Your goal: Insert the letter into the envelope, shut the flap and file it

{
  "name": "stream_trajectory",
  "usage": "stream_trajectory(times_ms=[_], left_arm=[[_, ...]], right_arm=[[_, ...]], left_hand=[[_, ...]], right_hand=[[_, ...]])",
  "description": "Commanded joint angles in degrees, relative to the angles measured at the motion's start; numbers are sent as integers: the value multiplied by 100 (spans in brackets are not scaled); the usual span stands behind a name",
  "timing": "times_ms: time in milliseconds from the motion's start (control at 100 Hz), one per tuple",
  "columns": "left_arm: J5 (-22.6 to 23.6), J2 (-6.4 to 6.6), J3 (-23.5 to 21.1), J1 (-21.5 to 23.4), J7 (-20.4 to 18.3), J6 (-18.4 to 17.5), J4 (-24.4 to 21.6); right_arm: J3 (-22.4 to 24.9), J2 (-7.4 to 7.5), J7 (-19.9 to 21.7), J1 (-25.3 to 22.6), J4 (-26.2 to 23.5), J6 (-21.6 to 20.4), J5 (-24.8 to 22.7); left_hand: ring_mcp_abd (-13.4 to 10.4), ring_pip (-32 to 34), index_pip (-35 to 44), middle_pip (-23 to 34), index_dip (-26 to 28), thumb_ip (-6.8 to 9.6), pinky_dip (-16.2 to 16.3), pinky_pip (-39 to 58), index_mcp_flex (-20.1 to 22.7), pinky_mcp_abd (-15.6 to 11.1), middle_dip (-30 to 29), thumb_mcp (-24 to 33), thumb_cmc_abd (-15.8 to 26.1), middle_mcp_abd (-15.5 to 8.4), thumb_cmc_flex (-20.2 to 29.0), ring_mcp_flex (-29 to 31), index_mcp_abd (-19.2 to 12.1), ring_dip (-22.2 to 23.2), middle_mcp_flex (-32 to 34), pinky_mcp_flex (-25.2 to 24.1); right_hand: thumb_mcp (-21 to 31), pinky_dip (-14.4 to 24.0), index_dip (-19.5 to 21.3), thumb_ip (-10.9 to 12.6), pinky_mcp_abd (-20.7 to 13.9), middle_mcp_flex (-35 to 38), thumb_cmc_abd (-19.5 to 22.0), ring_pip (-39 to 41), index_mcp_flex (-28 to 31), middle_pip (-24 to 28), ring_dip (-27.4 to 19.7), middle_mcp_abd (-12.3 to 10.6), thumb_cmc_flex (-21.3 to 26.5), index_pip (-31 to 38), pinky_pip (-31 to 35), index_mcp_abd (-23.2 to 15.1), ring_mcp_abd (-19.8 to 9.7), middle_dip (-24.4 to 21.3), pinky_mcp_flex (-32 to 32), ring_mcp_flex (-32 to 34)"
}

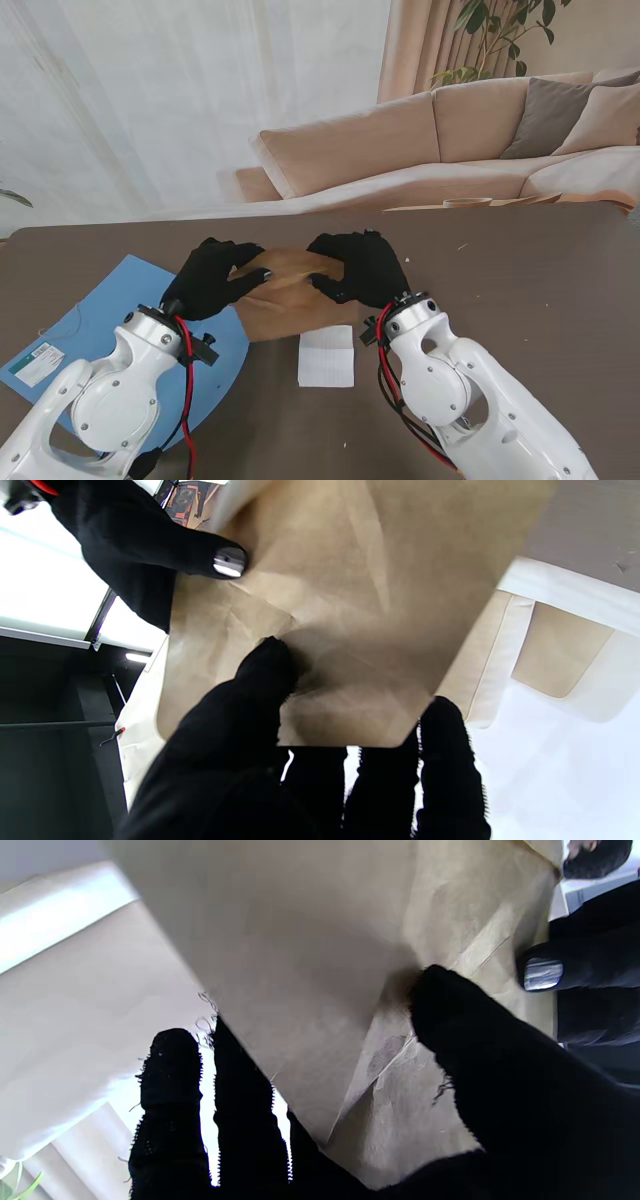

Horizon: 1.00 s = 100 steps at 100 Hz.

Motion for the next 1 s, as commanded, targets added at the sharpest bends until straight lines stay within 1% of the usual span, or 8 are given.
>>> stream_trajectory(times_ms=[0, 110, 210, 490, 700, 800, 880, 990], left_arm=[[-14, -7, -16, 73, -123, -73, -106], [-21, -7, -34, 91, -126, -116, -104], [-9, -10, -58, 98, -108, -70, -106], [1037, -20, -9, -64, 395, -28, 150], [1190, -37, 76, -178, 540, 189, 218], [1134, -34, 120, -255, 479, 246, 248], [1041, -26, 150, -300, 351, 344, 242], [971, -15, 206, -377, 200, 546, 246]], right_arm=[[-23, -97, 61, 31, 59, -63, 149], [-54, -128, -27, 45, 59, -7, 211], [-73, -151, -140, 27, 32, 149, 166], [-28, -123, 44, -76, -176, 380, 181], [55, -65, 344, -139, -280, 220, 253], [116, -19, 648, -207, -396, 172, 392], [185, 23, 902, -288, -520, 176, 499], [367, 64, 1136, -490, -748, 239, 619]], left_hand=[[71, 91, 1028, 49, 696, 172, -52, 132, 361, 46, 127, 402, 244, -13, 438, 57, -819, 109, 31, -69], [-20, -157, 828, -218, 549, 202, -92, 66, 426, -28, 38, 332, 162, -118, 432, -130, -883, -1, -20, -144], [-157, -653, 660, -1350, 200, 271, -82, -97, 639, -153, 614, 195, -70, -187, 571, -615, -914, 358, -303, -362], [-33, -8, 811, -715, 428, 301, 287, 496, 695, -105, 521, 88, 47, -84, 708, -281, -912, 720, -209, -159], [-191, 988, 994, -681, 683, 194, 565, 1241, 742, 90, 546, 322, -42, -33, 745, 182, -808, 742, -286, 325], [-418, 1248, 989, -694, 682, 175, 595, 1470, 756, 127, 530, 377, -56, 1, 746, 460, -764, 686, -285, 675], [-608, 1470, 957, -668, 663, 166, 606, 1675, 734, 158, 528, 409, -57, 51, 743, 738, -724, 622, -293, 988], [-818, 1795, 934, -570, 633, 156, 508, 1933, 713, 175, 488, 485, -80, 133, 745, 1031, -642, 345, -352, 1351]], right_hand=[[365, 64, -294, -80, 104, 792, -69, 410, 570, 231, 166, -118, 419, 537, 306, -343, -91, 92, 343, 602], [766, 75, -302, -2, 196, 1264, -153, 958, 775, 580, 329, -45, 485, 737, 728, -227, -178, 304, 857, 1168], [1079, 70, -82, 77, 277, 1487, -305, 1190, 891, 728, 389, -21, 390, 851, 949, -108, -154, 461, 1099, 1439], [1574, 47, 132, 261, 306, 1737, -652, 1514, 1021, 936, 492, -56, 224, 876, 1205, 129, -151, 720, 1295, 1663], [1445, 30, 210, 296, 211, 1481, -498, 1457, 927, 855, 505, -160, 217, 767, 1104, -340, -144, 755, 992, 1310], [698, -26, -159, 82, 149, 517, -372, 547, 25, -189, 220, -52, -73, 114, 662, 102, -41, 325, 385, 576], [-171, 25, 548, 336, 117, -903, 357, -711, -621, -1014, -175, 129, -841, -1970, 80, 756, 104, -371, -254, -384], [-936, -62, 56, 191, 73, -2622, 544, -1646, -1749, -1621, -590, 375, -1291, -2990, -617, 1207, 241, -992, -987, -1714]])
